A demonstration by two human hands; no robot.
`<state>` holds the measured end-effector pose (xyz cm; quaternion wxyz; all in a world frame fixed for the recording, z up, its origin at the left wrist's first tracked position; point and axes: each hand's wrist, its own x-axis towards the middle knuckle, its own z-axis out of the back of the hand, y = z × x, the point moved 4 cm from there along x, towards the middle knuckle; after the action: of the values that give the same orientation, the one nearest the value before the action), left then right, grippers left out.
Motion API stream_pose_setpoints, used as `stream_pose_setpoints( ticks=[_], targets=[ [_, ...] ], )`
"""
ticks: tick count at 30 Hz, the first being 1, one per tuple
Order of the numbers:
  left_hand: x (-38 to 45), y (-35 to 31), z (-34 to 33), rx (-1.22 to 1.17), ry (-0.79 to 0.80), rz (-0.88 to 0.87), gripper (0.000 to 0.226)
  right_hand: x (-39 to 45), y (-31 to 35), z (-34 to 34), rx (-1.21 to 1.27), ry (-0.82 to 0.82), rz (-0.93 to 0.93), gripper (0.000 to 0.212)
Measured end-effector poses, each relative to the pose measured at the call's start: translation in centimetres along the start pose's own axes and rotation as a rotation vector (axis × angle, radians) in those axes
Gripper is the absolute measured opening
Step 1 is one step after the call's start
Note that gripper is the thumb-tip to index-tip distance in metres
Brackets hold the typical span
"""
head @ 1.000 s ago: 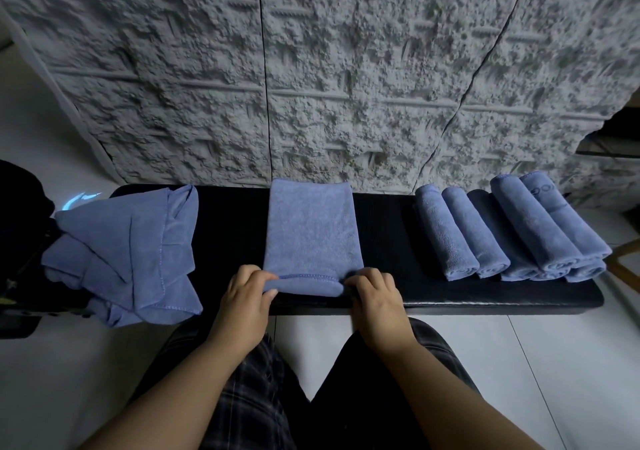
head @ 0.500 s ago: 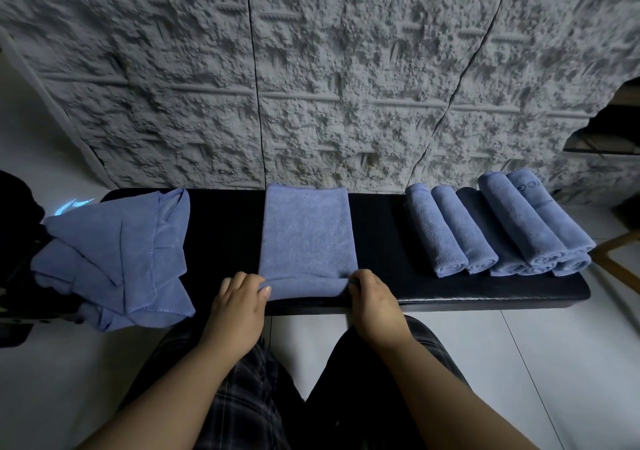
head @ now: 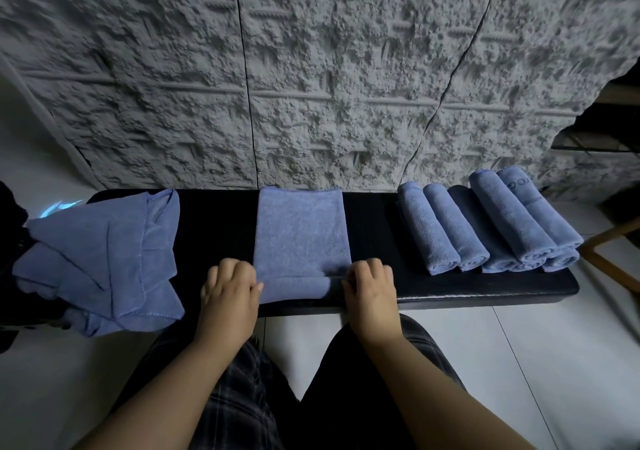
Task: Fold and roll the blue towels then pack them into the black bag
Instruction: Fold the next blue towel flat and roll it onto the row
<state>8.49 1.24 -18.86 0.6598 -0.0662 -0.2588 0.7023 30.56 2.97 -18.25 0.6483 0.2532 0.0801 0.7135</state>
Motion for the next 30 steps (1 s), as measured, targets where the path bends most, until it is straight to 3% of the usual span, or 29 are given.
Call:
stream_pose_setpoints(
  ticks=[3, 5, 7, 9, 14, 21, 30],
  targets=[
    [-0.2, -0.8, -0.4, 0.024, 0.057, -0.215, 0.043, 0.0, 0.7, -0.4, -0.032, 0.063, 0.118, 0.032],
    [-0.5, -1.1, -0.6, 0.019, 0.066, -0.258, 0.046, 0.0, 0.8, -0.7, -0.036, 0.066, 0.141, 0.028],
    [-0.7, -1.1, -0.7, -0.007, 0.074, -0.249, 0.032, -0.2, 0.7, -0.8, -0.018, 0.072, 0.151, 0.02],
    [-0.9, -0.9, -0.7, -0.019, 0.096, -0.234, 0.02, -0.4, 0.5, -0.9, 0.004, 0.096, 0.164, 0.026],
    [-0.6, -0.3, -1.4, -0.079, 0.161, -0.175, 0.045, -0.2, 0.3, -1.0, 0.014, 0.12, 0.146, 0.03],
    [0.2, 0.5, -1.2, -0.209, 0.156, -0.103, 0.029, 0.3, -0.6, -0.8, 0.051, 0.138, 0.104, 0.026],
    [-0.1, 0.7, -1.1, -0.272, 0.234, 0.028, 0.032, -0.2, -0.7, -0.8, 0.219, 0.246, -0.111, 0.026]
  ],
)
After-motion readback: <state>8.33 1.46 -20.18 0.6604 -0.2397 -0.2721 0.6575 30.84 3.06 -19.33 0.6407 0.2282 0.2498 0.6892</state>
